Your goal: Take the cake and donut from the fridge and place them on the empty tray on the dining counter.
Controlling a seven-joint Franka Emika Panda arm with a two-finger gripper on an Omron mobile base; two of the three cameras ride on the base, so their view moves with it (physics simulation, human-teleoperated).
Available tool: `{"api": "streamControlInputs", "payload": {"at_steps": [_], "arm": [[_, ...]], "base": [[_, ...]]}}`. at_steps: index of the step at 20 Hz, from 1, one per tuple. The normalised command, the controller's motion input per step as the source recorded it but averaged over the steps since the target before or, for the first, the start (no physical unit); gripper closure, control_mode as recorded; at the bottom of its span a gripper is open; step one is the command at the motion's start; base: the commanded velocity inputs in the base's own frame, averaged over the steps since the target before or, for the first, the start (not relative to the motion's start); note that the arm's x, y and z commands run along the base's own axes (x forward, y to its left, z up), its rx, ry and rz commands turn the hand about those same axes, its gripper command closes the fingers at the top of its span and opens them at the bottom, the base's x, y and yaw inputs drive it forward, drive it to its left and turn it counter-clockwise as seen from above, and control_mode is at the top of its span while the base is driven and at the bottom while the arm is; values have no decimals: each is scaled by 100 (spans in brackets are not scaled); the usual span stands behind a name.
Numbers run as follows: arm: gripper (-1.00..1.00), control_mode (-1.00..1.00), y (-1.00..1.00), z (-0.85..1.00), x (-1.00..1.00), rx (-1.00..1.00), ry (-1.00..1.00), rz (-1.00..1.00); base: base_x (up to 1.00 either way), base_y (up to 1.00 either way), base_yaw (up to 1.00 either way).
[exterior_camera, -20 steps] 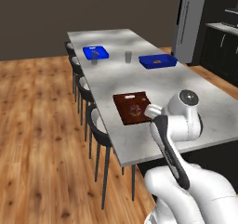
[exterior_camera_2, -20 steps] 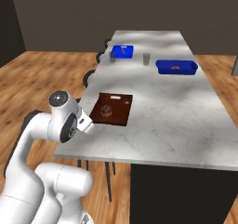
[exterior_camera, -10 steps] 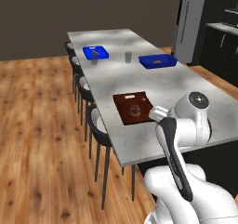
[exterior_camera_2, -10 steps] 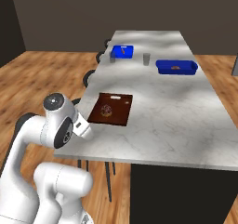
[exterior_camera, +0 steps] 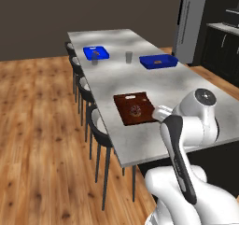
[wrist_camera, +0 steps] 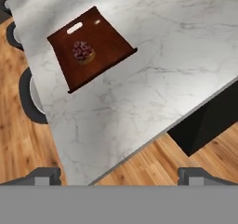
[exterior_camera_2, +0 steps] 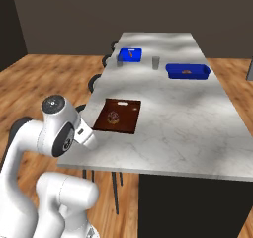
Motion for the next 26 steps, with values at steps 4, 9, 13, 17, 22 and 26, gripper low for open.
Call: {"api": "streamControlInputs", "payload": {"at_steps": [4,9,13,17,22,26], "arm": [[-100,100,0,0,-11,0,-3,0],[-100,100,0,0,0,0,0,0],[-100,100,0,0,0,0,0,0],[-100,100,0,0,0,0,0,0],[-100,100,0,0,0,0,0,0],[-100,100,0,0,0,0,0,0]], "base": [[-20,0,0],[-66,0,0],[-65,0,0],[-56,13,-6],[-25,61,-24],[-16,78,-27]]}}
